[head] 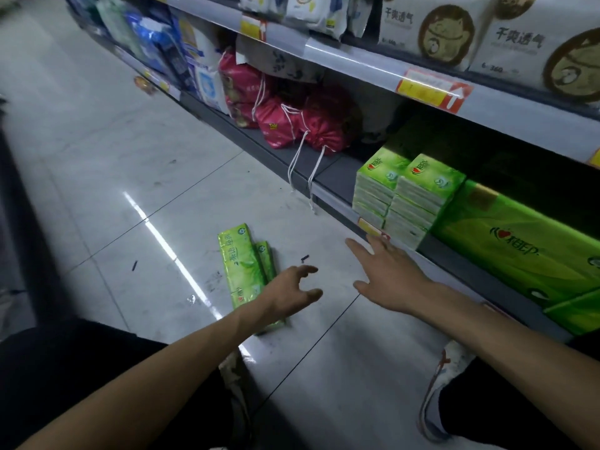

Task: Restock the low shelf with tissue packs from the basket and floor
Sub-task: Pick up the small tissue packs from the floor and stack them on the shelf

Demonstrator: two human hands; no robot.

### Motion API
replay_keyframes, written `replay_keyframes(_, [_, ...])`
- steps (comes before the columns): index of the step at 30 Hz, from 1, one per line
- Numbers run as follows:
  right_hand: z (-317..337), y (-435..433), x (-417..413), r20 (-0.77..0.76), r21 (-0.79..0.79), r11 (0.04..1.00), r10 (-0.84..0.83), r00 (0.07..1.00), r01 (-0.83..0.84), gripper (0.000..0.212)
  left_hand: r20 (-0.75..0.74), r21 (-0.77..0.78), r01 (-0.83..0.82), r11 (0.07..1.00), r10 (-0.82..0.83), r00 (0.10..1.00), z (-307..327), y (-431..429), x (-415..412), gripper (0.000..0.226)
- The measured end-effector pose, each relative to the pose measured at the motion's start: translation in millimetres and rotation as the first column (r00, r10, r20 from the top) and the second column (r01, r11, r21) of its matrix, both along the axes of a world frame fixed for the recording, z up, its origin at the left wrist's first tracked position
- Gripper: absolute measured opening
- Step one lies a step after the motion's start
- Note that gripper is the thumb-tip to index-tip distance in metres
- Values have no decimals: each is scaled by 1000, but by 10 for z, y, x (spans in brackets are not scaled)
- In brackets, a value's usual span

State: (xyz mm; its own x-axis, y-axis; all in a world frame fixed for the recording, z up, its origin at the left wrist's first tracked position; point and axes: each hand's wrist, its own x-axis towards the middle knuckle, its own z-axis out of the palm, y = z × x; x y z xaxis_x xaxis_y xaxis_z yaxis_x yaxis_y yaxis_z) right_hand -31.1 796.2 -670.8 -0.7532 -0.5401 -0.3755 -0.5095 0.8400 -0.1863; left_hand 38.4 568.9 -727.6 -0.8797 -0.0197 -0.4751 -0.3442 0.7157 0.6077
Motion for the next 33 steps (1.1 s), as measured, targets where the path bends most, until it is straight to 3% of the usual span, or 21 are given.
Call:
replay_keyframes(6, [-219, -181, 79, 116, 52, 988, 142, 983, -149, 75, 84, -147, -136, 980, 149, 985, -490, -507, 304, 69])
replay_keyframes(12, [-382, -302, 139, 151, 119, 965, 217, 964, -236, 63, 50, -393, -281, 875, 326, 944, -923, -826, 511, 95])
replay_keyframes(15, [-437, -305, 154, 179, 133, 956, 237, 955, -262, 62, -6, -362, -445, 819, 475, 880, -1121, -833, 468, 109])
replay_keyframes(20, [-475, -251, 136, 180, 129, 956, 238, 954, -263, 63, 22, -320, -688, 652, 731, 682, -1440, -708, 164, 134])
replay_keyframes(25, [-486, -213, 90, 182, 149, 951, 243, 953, -271, 64, 40, -325, -752, 573, 803, 594, -1552, -678, -31, 130])
replay_keyframes(29, [-424, -230, 63, 167, 159, 946, 255, 952, -281, 63, -6, -300, -776, 555, 812, 584, -1374, -699, -47, 125])
replay_keyframes(33, [-259, -308, 81, 136, 141, 945, 275, 952, -294, 60, -85, -365, -723, 587, 752, 654, -953, -809, -46, 120])
